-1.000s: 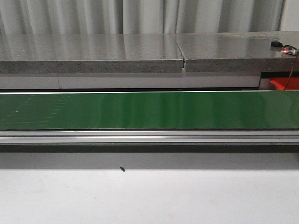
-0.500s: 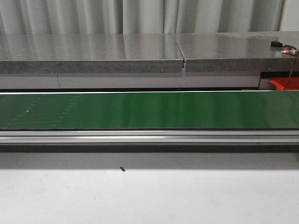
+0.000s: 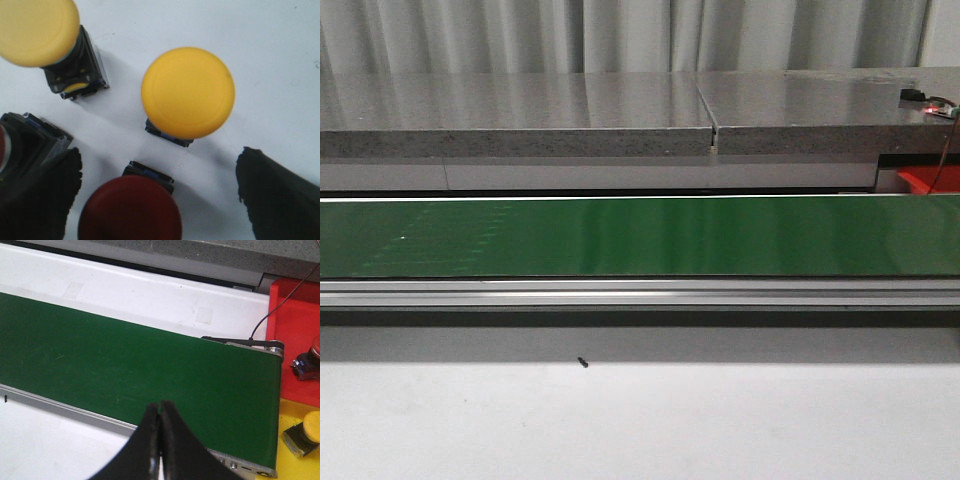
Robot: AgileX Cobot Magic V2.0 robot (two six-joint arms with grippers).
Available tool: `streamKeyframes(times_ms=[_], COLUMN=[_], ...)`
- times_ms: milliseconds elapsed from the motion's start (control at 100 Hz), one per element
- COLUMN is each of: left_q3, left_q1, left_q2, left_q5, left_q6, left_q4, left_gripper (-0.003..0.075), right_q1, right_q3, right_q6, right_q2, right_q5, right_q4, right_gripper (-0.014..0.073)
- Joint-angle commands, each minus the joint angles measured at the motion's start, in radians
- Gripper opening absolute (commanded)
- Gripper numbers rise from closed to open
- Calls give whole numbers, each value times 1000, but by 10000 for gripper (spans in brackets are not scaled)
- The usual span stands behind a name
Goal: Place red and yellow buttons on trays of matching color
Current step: 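Move the left gripper over a red push-button on the table, then grasp the red push-button with the left gripper and lift it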
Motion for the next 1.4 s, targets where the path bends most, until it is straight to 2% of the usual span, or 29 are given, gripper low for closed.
streamKeyframes(times_ms=[0, 220, 290, 360, 750, 910, 1010, 1160, 1390], left_q3=[-31, -31, -31, -31, -31, -31, -27, 1, 51], left_q1=[-4, -4, -4, -4, -4, -4, -9, -46, -159], left_q2=[-55, -55, -57, -63, -268, -388, -439, -467, -467], left_q5=[-41, -28, -10, 13, 149, 208, 249, 277, 266], left_q6=[0, 0, 0, 0, 0, 0, 58, 131, 134], left_q4=[-3, -3, -2, 5, 13, -48, -128, -226, -235], left_gripper=[517, 216, 152, 122, 115, 115, 115, 115, 115], right_q1=[1, 1, 1, 1, 1, 1, 1, 1, 1], right_q3=[-25, -25, -25, -25, -25, -25, -25, -25, -25], right_q6=[-9, -9, -9, -9, -9, -9, -9, -9, -9], right_q2=[-9, -9, -9, -9, -9, -9, -9, -9, -9], right_q5=[-52, -52, -52, -52, -52, -52, -52, -52, -52], right_q4=[14, 14, 14, 14, 14, 14, 14, 14, 14], right_gripper=[-68, -68, -68, -68, -68, -68, -68, -68, -68])
